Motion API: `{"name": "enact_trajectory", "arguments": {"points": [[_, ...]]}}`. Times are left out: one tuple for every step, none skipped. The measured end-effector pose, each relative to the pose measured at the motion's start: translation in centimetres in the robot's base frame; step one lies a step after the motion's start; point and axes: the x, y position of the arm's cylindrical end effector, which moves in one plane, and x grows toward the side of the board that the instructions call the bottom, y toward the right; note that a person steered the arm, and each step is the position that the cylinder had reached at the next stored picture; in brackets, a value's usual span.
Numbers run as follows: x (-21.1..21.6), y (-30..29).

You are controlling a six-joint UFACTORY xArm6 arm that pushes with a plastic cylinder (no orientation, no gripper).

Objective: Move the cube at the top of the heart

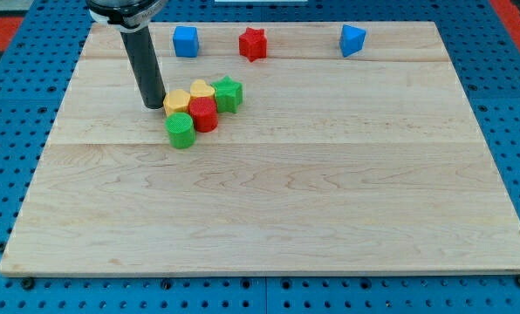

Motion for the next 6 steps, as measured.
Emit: {"name": "enact_trajectory", "arguments": {"points": [[-0.4, 0.1], [-2.5, 0.0], [-8.7, 0.3], [-13.3, -2.7], [-16.6, 0.4], [-15.3, 5.8]]}}
